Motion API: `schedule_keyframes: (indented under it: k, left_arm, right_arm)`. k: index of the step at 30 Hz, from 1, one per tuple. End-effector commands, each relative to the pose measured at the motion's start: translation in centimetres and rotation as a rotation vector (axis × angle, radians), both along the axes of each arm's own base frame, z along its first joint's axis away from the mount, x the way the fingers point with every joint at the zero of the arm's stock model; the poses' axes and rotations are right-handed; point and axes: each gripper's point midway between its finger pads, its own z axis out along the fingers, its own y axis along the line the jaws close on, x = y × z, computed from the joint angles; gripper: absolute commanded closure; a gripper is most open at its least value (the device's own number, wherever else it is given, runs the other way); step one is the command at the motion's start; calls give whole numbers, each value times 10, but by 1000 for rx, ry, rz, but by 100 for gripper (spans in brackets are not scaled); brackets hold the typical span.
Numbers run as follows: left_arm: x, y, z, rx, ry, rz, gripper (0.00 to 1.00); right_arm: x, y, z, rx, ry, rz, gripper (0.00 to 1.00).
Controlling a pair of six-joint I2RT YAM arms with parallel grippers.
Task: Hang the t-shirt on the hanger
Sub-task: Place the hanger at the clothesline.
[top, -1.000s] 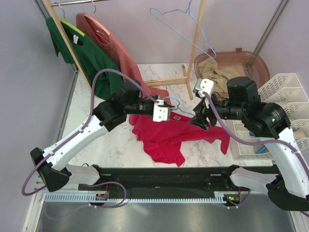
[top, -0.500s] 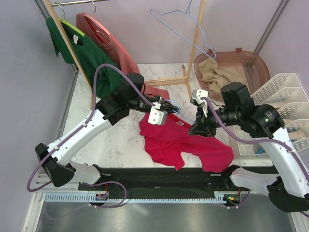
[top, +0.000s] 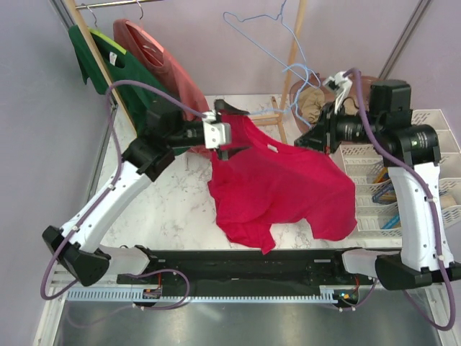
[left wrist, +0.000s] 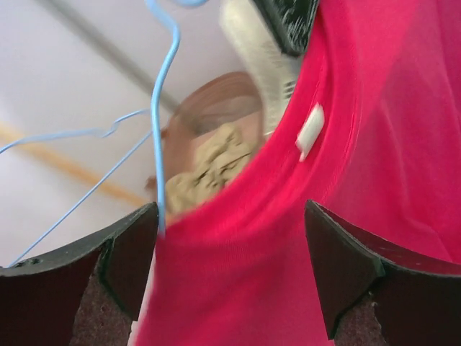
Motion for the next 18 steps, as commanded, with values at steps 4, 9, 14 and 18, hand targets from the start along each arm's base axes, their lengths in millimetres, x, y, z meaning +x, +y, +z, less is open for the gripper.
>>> schedule_keyframes:
  k: [4,9,14,18]
  left_arm:
    - [0,68,54,-181,54,226,12]
    - [19,99,49,-222,100,387,12]
    - [23,124,42,-252,123,493,12]
    - [17,127,22,-244,166,502,12]
  right_arm:
    - [71,1,122,237,-254,-102,100]
    - [99,7,172,342,-342,-115,100]
    - [120,4,172,345,-363,-163,100]
    - [138,3,153,325,-348,-199,100]
